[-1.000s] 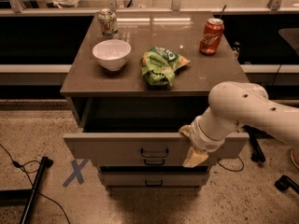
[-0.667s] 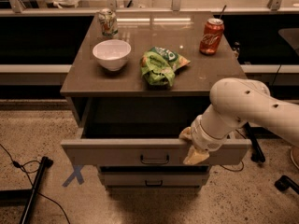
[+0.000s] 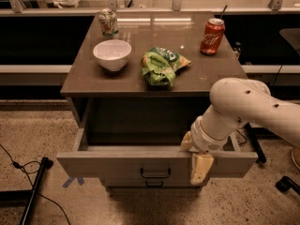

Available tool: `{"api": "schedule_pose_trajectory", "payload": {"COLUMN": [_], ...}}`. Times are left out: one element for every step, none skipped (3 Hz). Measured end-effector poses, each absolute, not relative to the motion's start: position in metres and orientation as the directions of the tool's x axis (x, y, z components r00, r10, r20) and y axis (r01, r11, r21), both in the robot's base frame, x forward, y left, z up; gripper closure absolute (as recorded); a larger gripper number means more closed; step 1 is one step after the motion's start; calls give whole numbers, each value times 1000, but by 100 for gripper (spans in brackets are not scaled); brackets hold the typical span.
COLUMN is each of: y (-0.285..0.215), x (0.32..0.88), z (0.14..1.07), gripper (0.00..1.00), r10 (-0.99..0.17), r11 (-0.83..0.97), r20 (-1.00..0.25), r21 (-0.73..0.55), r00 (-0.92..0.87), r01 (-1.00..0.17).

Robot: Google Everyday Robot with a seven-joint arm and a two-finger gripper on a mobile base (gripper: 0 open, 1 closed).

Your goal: Open top drawer

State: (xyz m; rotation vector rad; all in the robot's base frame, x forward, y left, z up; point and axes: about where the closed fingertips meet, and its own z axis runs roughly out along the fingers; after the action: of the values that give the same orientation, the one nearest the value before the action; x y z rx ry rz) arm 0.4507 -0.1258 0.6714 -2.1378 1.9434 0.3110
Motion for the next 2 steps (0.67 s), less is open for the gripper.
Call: {"api": "schedule_pose_trajectory", "payload": {"y": [-126, -125], "x": [451, 453], "z": [671, 681], "gripper": [0, 0], "r10": [-945, -947], "r11": [-90, -110], "r20": [-312, -300], "r21": [-31, -42], "r00": [95, 117], "r01": [-995, -993]}}
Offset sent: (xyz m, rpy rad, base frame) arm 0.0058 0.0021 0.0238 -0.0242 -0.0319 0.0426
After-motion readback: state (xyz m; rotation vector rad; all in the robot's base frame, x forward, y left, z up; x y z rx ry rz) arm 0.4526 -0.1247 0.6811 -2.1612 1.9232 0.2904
